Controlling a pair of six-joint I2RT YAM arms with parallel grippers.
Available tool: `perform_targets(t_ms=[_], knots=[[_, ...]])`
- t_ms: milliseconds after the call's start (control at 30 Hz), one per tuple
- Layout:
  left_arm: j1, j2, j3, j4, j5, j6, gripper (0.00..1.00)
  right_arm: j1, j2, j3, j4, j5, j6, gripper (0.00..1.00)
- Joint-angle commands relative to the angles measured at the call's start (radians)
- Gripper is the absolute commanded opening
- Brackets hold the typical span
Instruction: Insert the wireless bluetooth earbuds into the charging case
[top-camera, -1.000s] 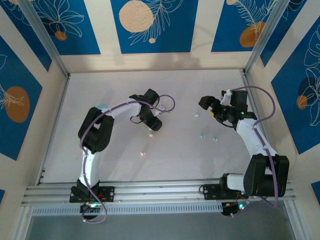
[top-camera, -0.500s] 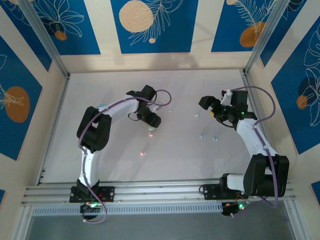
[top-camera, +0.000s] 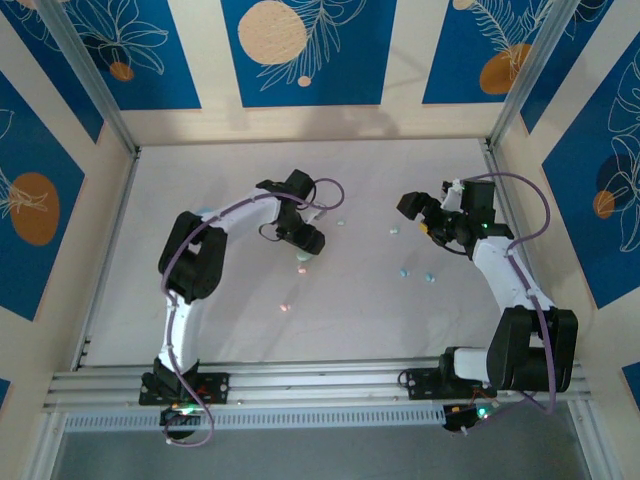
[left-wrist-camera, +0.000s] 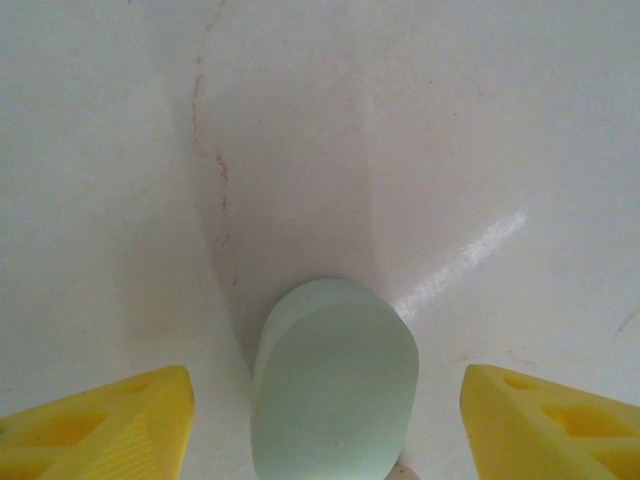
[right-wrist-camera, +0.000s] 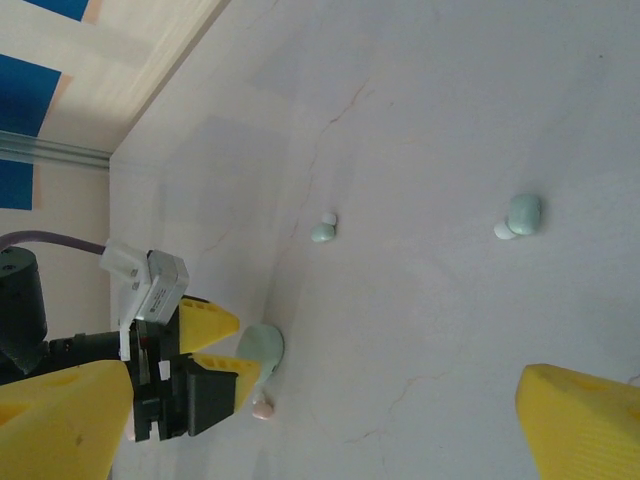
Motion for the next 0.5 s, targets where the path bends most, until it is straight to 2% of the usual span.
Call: perform_targets(t_ms=[0,467], knots=[[-0.007,0.02,0.03,-0.059,0.02,-0.061,0.71,-0.006,0.016,0.014,-0.024,-0.029,-0.003,0.99],[-0.03,0.013,0.022,-0.052,0.095,-0.155,0.67,-0.006,0.022,0.013,-0.025,-0.037,-0.004,0.99]])
